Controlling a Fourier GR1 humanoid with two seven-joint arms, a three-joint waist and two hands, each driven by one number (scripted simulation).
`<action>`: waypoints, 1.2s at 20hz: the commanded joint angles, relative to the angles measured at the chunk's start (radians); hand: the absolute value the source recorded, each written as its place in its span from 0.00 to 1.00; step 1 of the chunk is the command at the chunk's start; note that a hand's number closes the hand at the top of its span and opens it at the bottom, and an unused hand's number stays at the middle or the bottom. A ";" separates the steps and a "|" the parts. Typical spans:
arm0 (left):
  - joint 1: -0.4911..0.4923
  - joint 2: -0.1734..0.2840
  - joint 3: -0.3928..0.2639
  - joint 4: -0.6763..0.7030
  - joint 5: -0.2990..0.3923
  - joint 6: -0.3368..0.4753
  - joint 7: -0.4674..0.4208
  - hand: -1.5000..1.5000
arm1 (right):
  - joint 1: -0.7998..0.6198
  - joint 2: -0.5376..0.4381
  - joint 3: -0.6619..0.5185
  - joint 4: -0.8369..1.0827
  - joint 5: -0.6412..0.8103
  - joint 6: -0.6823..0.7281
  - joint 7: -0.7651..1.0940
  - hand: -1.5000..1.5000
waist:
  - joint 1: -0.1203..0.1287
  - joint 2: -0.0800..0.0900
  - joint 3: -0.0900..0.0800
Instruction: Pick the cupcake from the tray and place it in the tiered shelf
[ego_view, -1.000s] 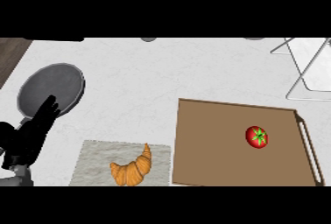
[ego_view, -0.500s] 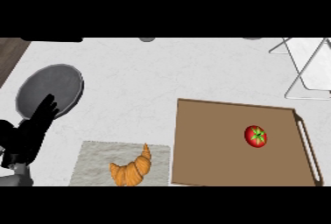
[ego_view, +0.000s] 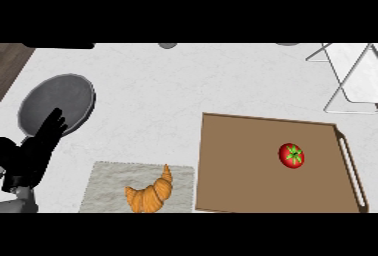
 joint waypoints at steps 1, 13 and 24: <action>0.038 0.012 0.011 -0.046 0.023 -0.021 0.025 0.50 | -0.009 -0.019 -0.026 -0.036 -0.040 -0.142 0.073 0.00 | 0.007 -0.004 0.001; 0.071 -0.007 0.016 -0.039 0.007 -0.007 0.003 0.50 | -0.052 0.138 -0.019 -0.305 -0.103 -0.307 0.046 0.00 | -0.026 -0.019 -0.002; 0.072 -0.005 0.038 -0.013 -0.008 0.021 0.013 0.50 | -0.108 0.387 0.114 -0.870 0.124 0.099 0.155 0.00 | -0.079 -0.045 -0.006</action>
